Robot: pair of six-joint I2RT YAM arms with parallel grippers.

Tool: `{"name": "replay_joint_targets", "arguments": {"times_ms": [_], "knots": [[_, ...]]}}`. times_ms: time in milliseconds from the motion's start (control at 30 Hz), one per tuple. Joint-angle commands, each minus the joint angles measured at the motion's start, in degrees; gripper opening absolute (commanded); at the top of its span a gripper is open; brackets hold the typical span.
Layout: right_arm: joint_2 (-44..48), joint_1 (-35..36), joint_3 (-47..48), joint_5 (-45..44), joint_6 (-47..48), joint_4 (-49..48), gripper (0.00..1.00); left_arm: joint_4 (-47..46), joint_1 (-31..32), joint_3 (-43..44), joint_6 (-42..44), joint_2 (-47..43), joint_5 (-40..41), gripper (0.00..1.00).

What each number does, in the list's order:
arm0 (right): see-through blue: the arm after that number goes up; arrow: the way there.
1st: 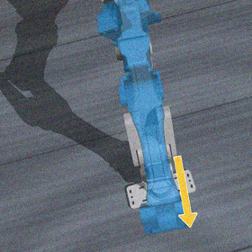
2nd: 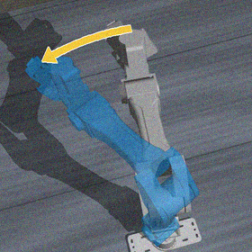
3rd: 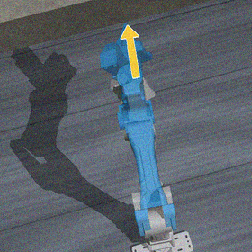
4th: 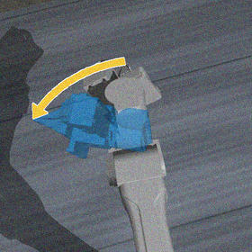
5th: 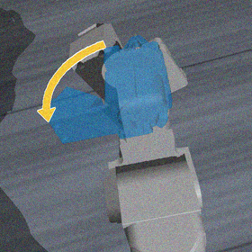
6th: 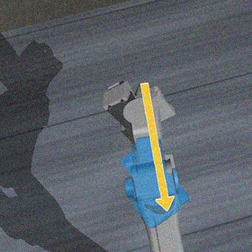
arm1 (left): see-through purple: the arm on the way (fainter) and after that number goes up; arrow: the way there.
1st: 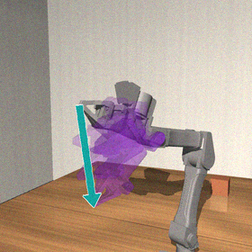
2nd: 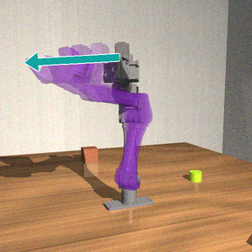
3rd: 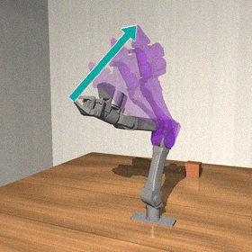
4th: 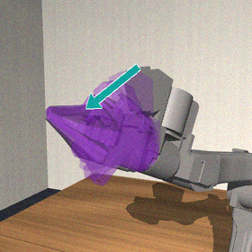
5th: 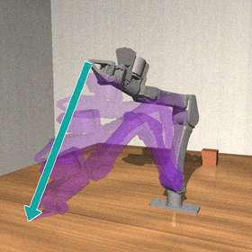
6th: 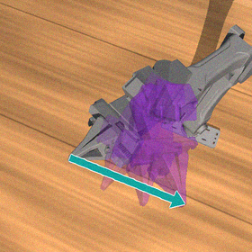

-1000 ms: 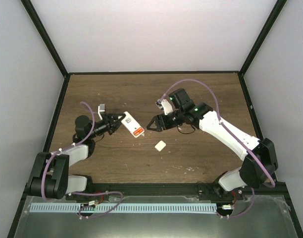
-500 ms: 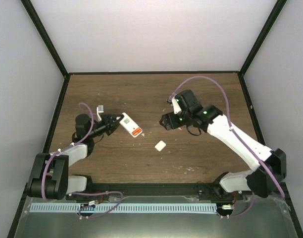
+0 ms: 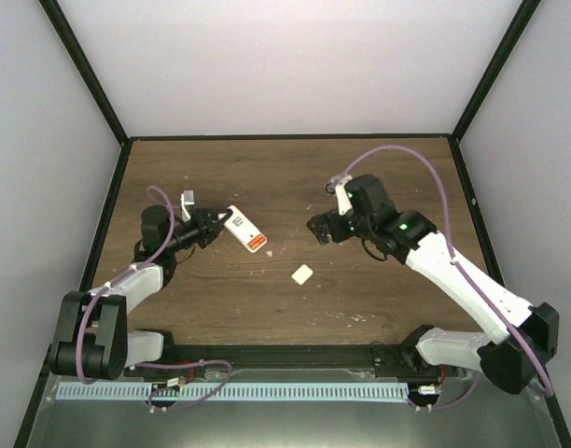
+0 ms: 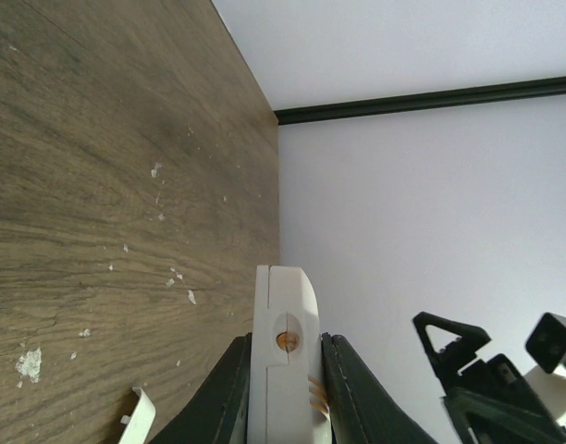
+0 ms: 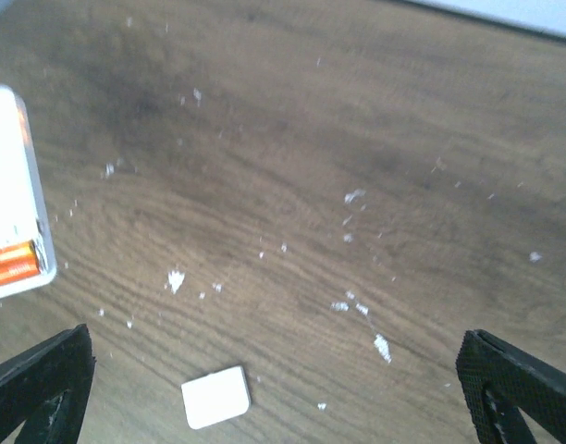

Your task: Load the batteries into the remote control

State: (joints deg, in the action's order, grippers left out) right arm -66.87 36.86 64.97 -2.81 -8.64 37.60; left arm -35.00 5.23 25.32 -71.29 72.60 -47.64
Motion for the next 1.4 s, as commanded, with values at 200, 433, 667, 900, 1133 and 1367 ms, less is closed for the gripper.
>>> {"name": "replay_joint_targets", "arguments": {"times_ms": [200, 433, 667, 900, 1133, 1367], "knots": [[-9.7, -0.2, -6.1, 11.6, 5.4, 1.0, 0.99, 1.1, -0.2, -0.7, 1.4, -2.4, 1.5, 0.00], [-13.2, 2.7, -10.3, 9.5, 5.1, -2.5, 1.00, -3.5, -0.2, -4.3, 0.4, -1.4, 3.2, 0.00], [-18.1, 6.8, -12.1, 7.2, 4.0, -6.9, 1.00, -11.1, -0.2, -6.6, -0.4, 1.7, 3.8, 0.00], [-21.9, 7.7, -13.4, 6.3, 4.5, -11.0, 1.00, -15.0, -0.3, -7.7, 1.6, 5.7, 6.0, 0.00], [-24.6, 8.8, -13.6, 6.6, 5.9, -12.2, 1.00, -18.5, 2.7, -8.9, 2.3, 9.4, 15.0, 0.00], [-27.2, 9.9, -13.6, 6.2, 6.8, -11.9, 0.90, -20.4, 7.8, -7.8, 3.0, 12.7, 20.9, 0.00]]}}
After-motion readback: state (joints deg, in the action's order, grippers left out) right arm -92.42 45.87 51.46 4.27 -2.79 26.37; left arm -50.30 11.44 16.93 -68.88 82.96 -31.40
